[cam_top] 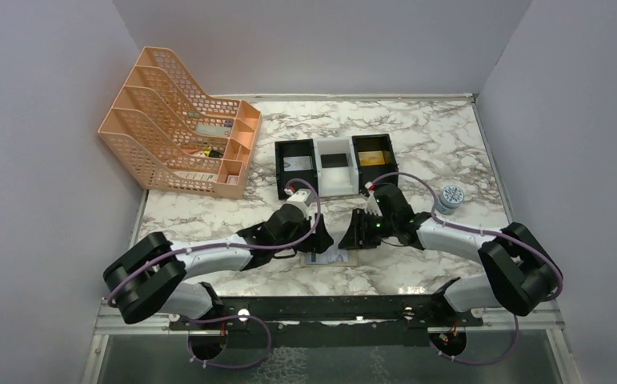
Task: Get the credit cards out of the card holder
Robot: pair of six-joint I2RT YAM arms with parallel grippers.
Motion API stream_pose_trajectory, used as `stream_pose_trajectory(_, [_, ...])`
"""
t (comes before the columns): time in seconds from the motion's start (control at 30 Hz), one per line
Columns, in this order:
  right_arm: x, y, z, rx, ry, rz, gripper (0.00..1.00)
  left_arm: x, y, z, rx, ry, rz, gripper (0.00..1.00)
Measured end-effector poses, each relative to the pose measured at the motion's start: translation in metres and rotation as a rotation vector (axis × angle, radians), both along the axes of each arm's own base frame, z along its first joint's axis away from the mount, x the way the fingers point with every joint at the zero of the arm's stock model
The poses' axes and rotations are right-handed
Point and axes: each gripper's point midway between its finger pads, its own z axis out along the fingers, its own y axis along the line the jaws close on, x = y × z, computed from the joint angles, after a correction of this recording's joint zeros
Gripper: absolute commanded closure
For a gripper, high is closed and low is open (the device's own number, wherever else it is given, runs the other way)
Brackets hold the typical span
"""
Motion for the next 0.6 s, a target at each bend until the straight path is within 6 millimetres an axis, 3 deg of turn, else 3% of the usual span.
stream_pose_trajectory(0.13, [-0.004,-0.009,-0.024,-0.057,0.044,-0.033,0.64,0.001,-0.015,-0.010,0.018,0.035,-0.048,0.37])
stream_pose_trajectory(0.37, [-0.002,-0.007,-0.027,-0.035,0.043,-0.061,0.65,0.001,-0.033,-0.019,0.017,0.073,-0.099,0.45])
stream_pose_trajectory(0.6, [-0.001,-0.007,-0.027,-0.022,0.047,-0.086,0.67,0.002,-0.035,-0.022,0.013,0.083,-0.096,0.52])
